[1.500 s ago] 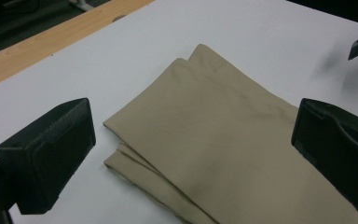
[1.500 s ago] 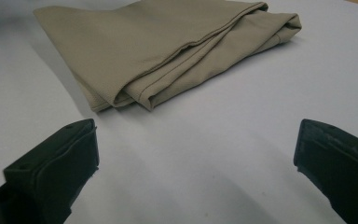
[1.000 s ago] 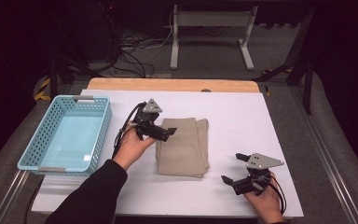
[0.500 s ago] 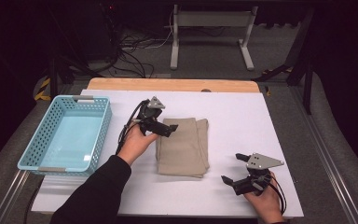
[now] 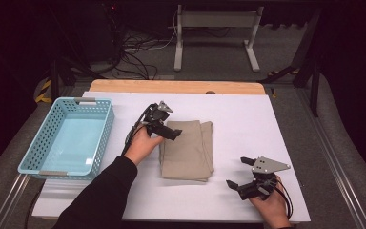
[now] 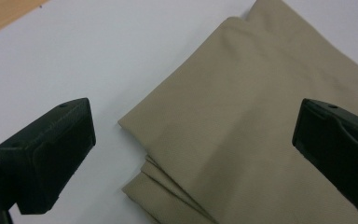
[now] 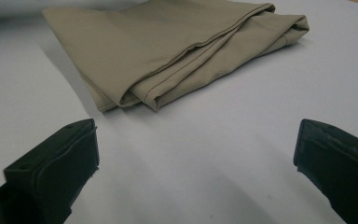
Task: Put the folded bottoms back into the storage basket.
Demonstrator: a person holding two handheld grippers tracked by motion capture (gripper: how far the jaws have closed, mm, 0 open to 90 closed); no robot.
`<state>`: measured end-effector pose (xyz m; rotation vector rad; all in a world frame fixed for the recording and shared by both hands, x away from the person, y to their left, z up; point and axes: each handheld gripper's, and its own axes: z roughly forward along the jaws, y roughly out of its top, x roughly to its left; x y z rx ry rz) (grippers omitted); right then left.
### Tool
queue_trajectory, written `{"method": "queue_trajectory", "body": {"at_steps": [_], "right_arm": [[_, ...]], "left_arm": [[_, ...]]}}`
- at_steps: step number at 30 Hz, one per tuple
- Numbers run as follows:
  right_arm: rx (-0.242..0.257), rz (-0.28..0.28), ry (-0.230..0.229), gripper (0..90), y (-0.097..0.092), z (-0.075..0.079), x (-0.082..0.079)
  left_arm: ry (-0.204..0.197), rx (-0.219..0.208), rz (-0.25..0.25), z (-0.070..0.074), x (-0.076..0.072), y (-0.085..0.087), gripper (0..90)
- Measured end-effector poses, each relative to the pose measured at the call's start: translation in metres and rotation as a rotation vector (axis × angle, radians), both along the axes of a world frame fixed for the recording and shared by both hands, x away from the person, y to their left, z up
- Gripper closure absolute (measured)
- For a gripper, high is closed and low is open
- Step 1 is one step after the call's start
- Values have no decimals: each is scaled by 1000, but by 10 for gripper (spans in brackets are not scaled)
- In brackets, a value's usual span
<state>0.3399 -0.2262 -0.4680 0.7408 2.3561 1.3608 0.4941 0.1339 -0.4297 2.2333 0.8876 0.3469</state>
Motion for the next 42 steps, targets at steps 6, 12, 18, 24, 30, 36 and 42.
{"method": "queue_trajectory", "body": {"at_steps": [6, 12, 18, 24, 30, 36, 42], "right_arm": [[3, 6, 1, 6, 0, 0, 0], [6, 9, 2, 6, 0, 0, 0], [14, 9, 6, 6, -1, 0, 0], [14, 10, 8, 5, -1, 0, 0], [18, 11, 12, 5, -2, 0, 1], [22, 11, 18, 5, -2, 0, 2], [22, 11, 17, 5, -2, 0, 2]], "left_arm": [[44, 20, 4, -8, 7, -1, 0], [102, 34, 5, -17, 14, -2, 1], [148, 45, 16, -26, 20, -1, 2], [172, 30, 20, -30, 22, 0, 1], [174, 35, 24, -31, 22, -1, 0], [158, 48, 28, -32, 21, -3, 0], [145, 40, 33, -34, 19, -3, 0]]}}
